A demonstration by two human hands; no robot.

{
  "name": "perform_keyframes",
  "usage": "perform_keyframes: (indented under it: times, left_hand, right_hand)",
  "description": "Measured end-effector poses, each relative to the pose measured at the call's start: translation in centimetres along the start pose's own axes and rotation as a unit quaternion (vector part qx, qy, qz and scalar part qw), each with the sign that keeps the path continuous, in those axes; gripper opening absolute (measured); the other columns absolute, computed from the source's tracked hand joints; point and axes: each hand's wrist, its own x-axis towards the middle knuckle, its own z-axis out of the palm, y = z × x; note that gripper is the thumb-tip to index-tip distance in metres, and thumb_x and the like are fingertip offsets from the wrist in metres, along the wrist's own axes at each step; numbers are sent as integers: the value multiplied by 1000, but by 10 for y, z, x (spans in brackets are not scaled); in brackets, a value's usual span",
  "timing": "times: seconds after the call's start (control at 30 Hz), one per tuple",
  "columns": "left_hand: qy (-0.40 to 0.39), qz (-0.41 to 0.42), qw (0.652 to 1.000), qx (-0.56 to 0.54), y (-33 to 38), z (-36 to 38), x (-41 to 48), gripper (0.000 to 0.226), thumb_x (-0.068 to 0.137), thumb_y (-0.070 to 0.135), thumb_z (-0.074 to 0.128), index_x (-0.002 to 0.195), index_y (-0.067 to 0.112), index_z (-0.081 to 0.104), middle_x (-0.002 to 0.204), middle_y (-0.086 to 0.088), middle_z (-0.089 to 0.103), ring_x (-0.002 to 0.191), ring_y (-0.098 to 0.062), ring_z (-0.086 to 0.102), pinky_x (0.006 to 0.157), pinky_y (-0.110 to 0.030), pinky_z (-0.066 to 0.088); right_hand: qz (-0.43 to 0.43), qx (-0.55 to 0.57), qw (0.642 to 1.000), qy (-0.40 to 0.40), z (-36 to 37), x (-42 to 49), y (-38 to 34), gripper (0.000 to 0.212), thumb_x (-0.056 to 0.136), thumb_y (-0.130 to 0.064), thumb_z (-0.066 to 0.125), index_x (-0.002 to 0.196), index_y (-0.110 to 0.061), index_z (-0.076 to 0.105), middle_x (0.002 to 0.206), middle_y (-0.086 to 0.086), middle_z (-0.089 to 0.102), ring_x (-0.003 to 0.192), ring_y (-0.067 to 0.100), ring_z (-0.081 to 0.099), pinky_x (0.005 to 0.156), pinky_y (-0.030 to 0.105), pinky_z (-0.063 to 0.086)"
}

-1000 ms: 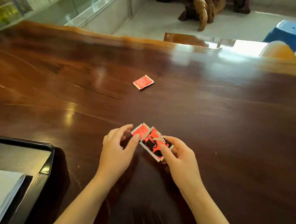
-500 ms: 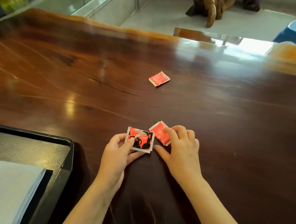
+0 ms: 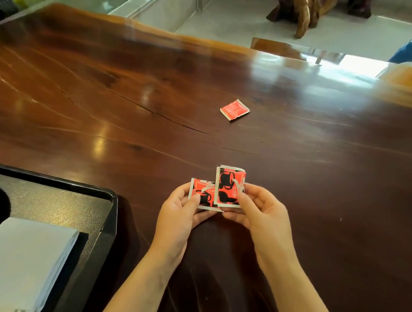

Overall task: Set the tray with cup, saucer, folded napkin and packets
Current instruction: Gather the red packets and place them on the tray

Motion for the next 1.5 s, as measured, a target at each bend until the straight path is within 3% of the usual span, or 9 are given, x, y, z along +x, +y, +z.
perform_keyframes:
  times: [0.23, 0.47, 0.57, 0.7, 0.8, 0.97, 1.17, 1.33, 1.5]
  left_hand:
    - [26, 14, 999, 14, -3, 3, -1, 23, 96, 9, 45, 115, 11, 56, 97, -3, 72, 88, -13, 71, 66, -21, 57]
    - [30, 2, 999, -11, -1, 3, -1, 28, 97, 26, 42, 104, 13, 66, 95, -7, 74, 88, -18, 71, 69, -29, 57]
    - [-1, 8, 1000, -17, 0, 1, -2, 25, 94, 30, 49, 103, 14, 66, 93, -5, 75, 89, -18, 71, 67, -26, 57]
    - [18, 46, 998, 26, -6, 2, -5, 23, 92, 15, 54, 114, 15, 59, 101, -8, 73, 93, -17, 70, 71, -24, 58]
    - [72, 111, 989, 70, -16, 8, -10, 21, 91, 15, 54, 109, 24, 60, 102, -2, 71, 93, -11, 69, 69, -19, 55]
    - [109, 146, 973, 141, -22, 12, -12, 25, 91, 21, 54, 100, 45, 55, 101, 13, 68, 97, 0, 65, 77, -20, 55]
    - [125, 165, 965, 162, -27, 15, -12, 26, 90, 23, 55, 99, 48, 54, 98, 17, 68, 95, 4, 64, 74, -11, 52]
    - [127, 175, 959, 180, -28, 14, -11, 25, 90, 24, 55, 102, 46, 54, 102, 16, 67, 98, 4, 62, 74, -6, 49]
    - [128, 193, 951, 204, -29, 14, -13, 26, 91, 22, 55, 115, 32, 55, 103, 18, 64, 100, 7, 60, 73, -2, 46]
  right_hand:
    - [28, -38, 997, 67, 4, -4, 12, 6, 85, -19, 64, 91, -21, 65, 83, -3, 72, 70, 4, 67, 57, 19, 51]
    - [-127, -267, 955, -2, 1, 5, 3, 15, 89, -15, 59, 95, -24, 68, 96, -6, 64, 90, 7, 62, 70, 21, 54]
    - [-191, -351, 916, -16, 3, 16, -3, 14, 87, -14, 62, 96, -20, 71, 93, -6, 57, 83, 2, 55, 64, 9, 46]
    - [-234, -383, 893, -44, 11, 26, -4, 12, 83, -16, 66, 93, -21, 70, 90, -10, 54, 82, 3, 53, 65, 10, 43]
    - [-262, -384, 885, -14, 8, 58, -19, 15, 85, -19, 63, 100, -17, 67, 99, -5, 59, 91, 11, 56, 81, 19, 46]
    - [-237, -558, 795, 22, 20, 144, -45, 49, 90, -32, 53, 131, -8, 43, 134, 11, 47, 124, 31, 34, 101, 40, 31]
    - [-190, -684, 704, -12, 44, 202, -46, 69, 88, -52, 48, 141, -12, 28, 145, 11, 34, 132, 33, 27, 107, 47, 24]
    - [-292, -678, 671, 71, 44, 183, -26, 52, 91, -41, 50, 126, -4, 47, 120, 16, 52, 111, 33, 45, 89, 40, 41]
    - [-403, -701, 588, 20, 31, 130, -17, 16, 84, -6, 59, 99, -2, 61, 87, 15, 68, 77, 31, 63, 54, 33, 47]
